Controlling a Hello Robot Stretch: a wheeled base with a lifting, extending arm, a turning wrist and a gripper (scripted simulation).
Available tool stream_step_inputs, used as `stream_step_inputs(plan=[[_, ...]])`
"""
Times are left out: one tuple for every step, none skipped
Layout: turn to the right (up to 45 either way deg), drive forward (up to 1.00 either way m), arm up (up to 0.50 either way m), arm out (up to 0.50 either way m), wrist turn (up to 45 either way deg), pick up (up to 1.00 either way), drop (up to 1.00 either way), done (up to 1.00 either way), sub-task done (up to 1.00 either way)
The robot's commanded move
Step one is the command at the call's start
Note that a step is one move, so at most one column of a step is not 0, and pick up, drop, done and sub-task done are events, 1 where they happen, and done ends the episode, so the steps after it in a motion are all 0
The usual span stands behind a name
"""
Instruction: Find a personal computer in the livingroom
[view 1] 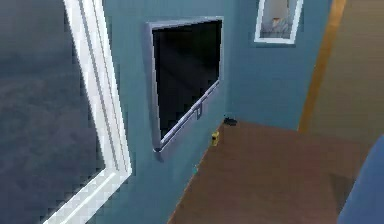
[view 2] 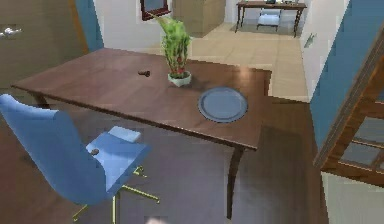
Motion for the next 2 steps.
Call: stream_step_inputs(plan=[[0.0,0.45,0.00,0.00,0.0,0.00,0.00,0.00,0.00],[39.0,0.00,0.00,0.00,0.0,0.00,0.00,0.00,0.00]])
